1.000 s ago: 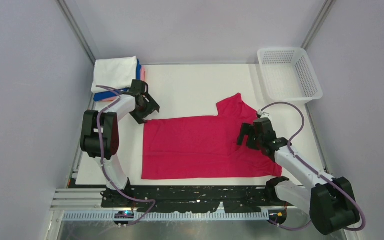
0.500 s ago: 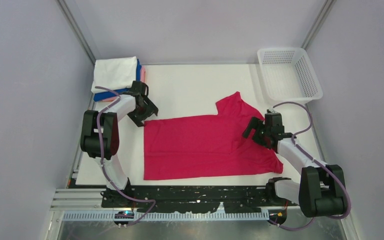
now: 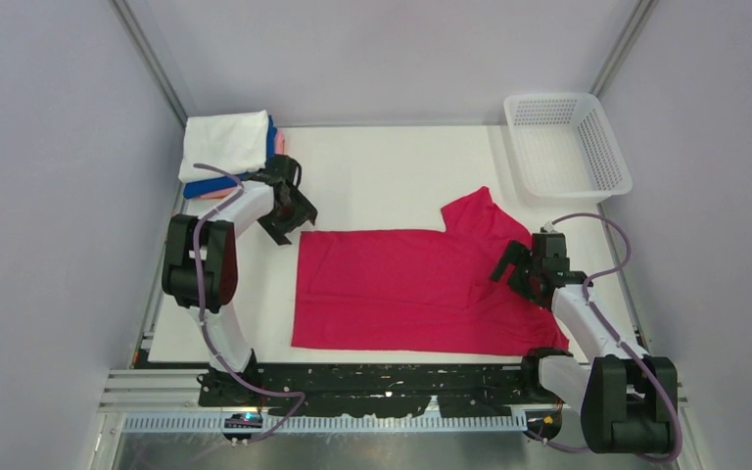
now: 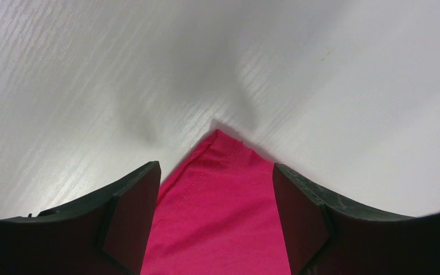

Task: Fold and stack the t-shirts
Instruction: Grab the side of the flattened tshirt furthest away from the robot with both arms

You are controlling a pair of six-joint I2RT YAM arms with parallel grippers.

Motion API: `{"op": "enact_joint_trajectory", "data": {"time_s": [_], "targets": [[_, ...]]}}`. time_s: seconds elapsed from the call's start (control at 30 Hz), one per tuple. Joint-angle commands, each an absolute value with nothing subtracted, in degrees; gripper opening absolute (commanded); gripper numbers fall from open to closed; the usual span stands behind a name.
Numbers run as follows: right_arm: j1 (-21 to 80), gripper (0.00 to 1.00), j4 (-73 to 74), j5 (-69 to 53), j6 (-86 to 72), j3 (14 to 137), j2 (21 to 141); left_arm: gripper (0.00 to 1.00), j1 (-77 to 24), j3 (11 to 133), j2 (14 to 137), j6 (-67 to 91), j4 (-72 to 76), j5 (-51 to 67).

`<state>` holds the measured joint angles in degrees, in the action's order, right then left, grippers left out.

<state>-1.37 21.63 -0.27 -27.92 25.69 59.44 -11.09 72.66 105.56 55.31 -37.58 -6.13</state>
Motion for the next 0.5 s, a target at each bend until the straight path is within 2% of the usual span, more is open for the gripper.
{"op": "enact_joint_trajectory", "data": {"time_s": [0.0, 0.3, 0.47], "targets": [[-1.67, 0.95, 23.36, -2.09, -26.41, 25.71, 57.86, 0.73, -12.57, 77.63, 107.89, 56.59, -38.51, -7.55], [-1.67, 0.95, 22.69, -6.7, -24.22, 26.61, 51.28, 0.66, -13.6, 81.36, 112.76, 57.8, -42.21, -9.07], [-1.74, 0.95, 22.21, -7.68, -24.13, 26.24, 48.89, 0.57, -13.62, 82.2, 114.43, 57.74, -42.87, -9.77]]}}
